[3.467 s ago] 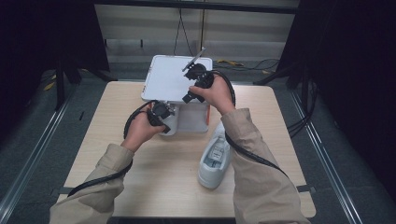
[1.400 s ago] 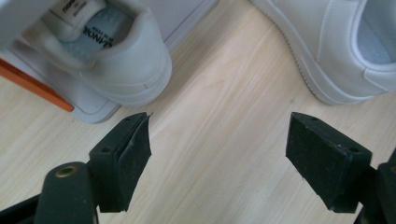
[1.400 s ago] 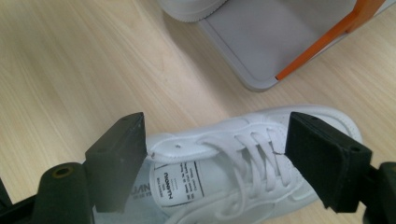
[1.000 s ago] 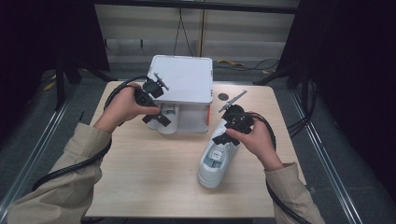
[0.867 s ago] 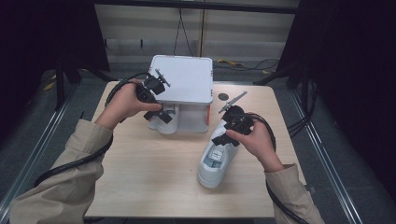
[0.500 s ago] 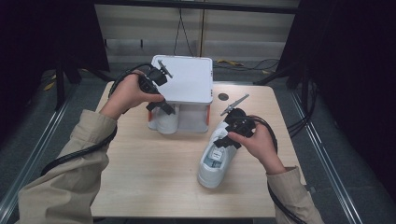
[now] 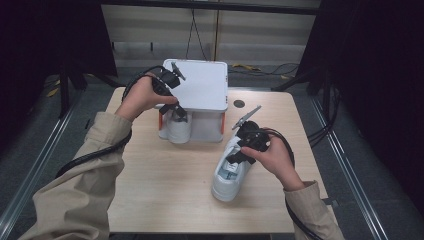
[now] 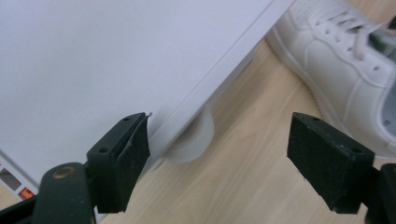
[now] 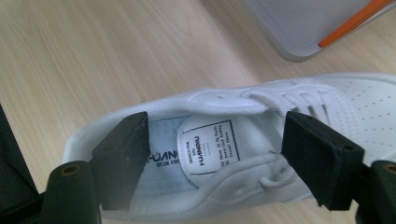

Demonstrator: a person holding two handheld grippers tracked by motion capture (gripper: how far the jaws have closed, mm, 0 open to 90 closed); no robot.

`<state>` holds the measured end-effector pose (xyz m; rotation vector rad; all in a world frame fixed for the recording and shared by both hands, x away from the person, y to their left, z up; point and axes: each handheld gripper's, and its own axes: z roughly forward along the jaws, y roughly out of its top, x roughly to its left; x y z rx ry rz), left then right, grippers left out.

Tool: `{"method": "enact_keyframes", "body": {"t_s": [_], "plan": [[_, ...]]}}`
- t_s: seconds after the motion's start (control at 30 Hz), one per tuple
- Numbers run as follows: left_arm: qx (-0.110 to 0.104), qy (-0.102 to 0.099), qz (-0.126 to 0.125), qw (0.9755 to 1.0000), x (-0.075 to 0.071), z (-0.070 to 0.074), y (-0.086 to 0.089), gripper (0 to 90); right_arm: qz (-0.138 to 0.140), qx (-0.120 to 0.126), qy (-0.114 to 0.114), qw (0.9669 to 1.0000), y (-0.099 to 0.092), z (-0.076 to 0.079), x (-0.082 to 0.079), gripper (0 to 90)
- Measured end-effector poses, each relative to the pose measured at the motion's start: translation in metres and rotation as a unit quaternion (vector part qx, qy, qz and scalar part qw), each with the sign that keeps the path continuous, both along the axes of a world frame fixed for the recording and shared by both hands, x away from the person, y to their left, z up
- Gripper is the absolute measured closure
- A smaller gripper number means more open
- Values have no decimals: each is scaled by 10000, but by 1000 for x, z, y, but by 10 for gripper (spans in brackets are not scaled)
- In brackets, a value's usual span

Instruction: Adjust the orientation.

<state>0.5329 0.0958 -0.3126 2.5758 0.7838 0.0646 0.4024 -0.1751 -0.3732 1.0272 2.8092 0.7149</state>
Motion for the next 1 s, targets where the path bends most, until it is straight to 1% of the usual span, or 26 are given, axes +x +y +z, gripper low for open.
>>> {"method": "enact_keyframes", "body": {"t_s": [0.07, 0.17, 0.27, 0.4, 0.5, 0.53, 0.57, 0.63, 0.7, 0.77, 0.8, 0.87, 0.93, 0.97, 1.0], "plan": [[-10, 8, 63, 10000, 2, -3, -1, 200, -3, 2, -7, 10000, -1, -3, -2, 233], [-51, -29, 79, 10000, 4, -5, -2, 161, -9, -14, 6, 10000, -2, -7, -5, 234], [-24, -78, 31, 10000, 3, -6, -3, 150, -2, -52, 41, 10000, -2, -8, -9, 237], [-141, -63, 127, 9998, 2, -7, -3, 116, 22, -75, 3, 10000, 0, -6, -13, 237], [-173, -100, 124, 9997, 0, -9, -3, 92, 33, -110, -51, 9999, 2, -6, -17, 230], [-231, -98, 183, 9995, -1, -10, -4, 72, 33, -130, -57, 9999, 3, -5, -19, 225], [-224, -121, 178, 9995, -2, -10, -4, 63, 58, -143, -86, 9998, 4, -5, -21, 225], [-180, -166, 145, 9996, -2, -10, -4, 70, 61, -135, -110, 9998, 5, -3, -23, 230], [-174, -169, 139, 9996, -2, -10, -3, 80, 92, -102, -100, 9999, 6, -1, -25, 231], [-204, -149, 182, 9995, -1, -9, -3, 85, 158, -145, -125, 9997, 8, 0, -26, 226], [-204, -156, 182, 9995, -1, -9, -3, 88, 140, -180, -102, 9997, 9, 1, -27, 221], [-208, -199, 176, 9994, -1, -10, -3, 94, 188, -246, -131, 9994, 11, 0, -27, 212], [-183, -256, 151, 9994, -1, -9, -2, 127, 193, -285, -152, 9993, 12, 0, -28, 206], [-140, -293, 134, 9994, 0, -8, -1, 159, 198, -336, -146, 9991, 13, 1, -29, 211], [-177, -258, 163, 9994, 0, -8, -1, 171, 241, -305, -190, 9991, 13, 2, -29, 212]]}}
